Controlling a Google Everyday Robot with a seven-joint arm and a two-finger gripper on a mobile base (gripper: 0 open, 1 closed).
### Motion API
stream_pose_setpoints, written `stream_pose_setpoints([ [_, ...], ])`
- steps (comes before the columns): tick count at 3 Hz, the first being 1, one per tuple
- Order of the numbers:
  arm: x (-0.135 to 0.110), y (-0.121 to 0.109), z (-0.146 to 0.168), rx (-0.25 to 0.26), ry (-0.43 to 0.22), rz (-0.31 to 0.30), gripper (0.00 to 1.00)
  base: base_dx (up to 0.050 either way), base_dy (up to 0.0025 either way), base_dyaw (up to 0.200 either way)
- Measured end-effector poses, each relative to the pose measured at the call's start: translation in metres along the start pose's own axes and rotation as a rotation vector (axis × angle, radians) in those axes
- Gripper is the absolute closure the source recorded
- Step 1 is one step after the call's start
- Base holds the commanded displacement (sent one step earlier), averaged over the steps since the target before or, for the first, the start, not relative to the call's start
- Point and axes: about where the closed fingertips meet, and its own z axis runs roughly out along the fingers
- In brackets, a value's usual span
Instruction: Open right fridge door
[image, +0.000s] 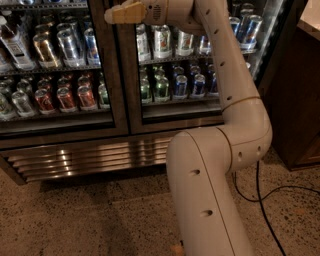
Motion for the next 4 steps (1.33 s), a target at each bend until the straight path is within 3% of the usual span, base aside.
stream_pose_setpoints([
  [1, 0.0010, 0.0023, -0.0001, 0.001, 0.000, 0.000, 0.19, 0.000, 0.00000, 0.000],
  [3, -0.0019, -0.0056, -0.0027, 0.001, -0.001, 0.000, 0.64, 0.000, 0.00000, 0.000],
  [4, 0.0010, 0.0015, -0.0019, 0.003, -0.001, 0.000, 0.89, 0.000, 0.00000, 0.000],
])
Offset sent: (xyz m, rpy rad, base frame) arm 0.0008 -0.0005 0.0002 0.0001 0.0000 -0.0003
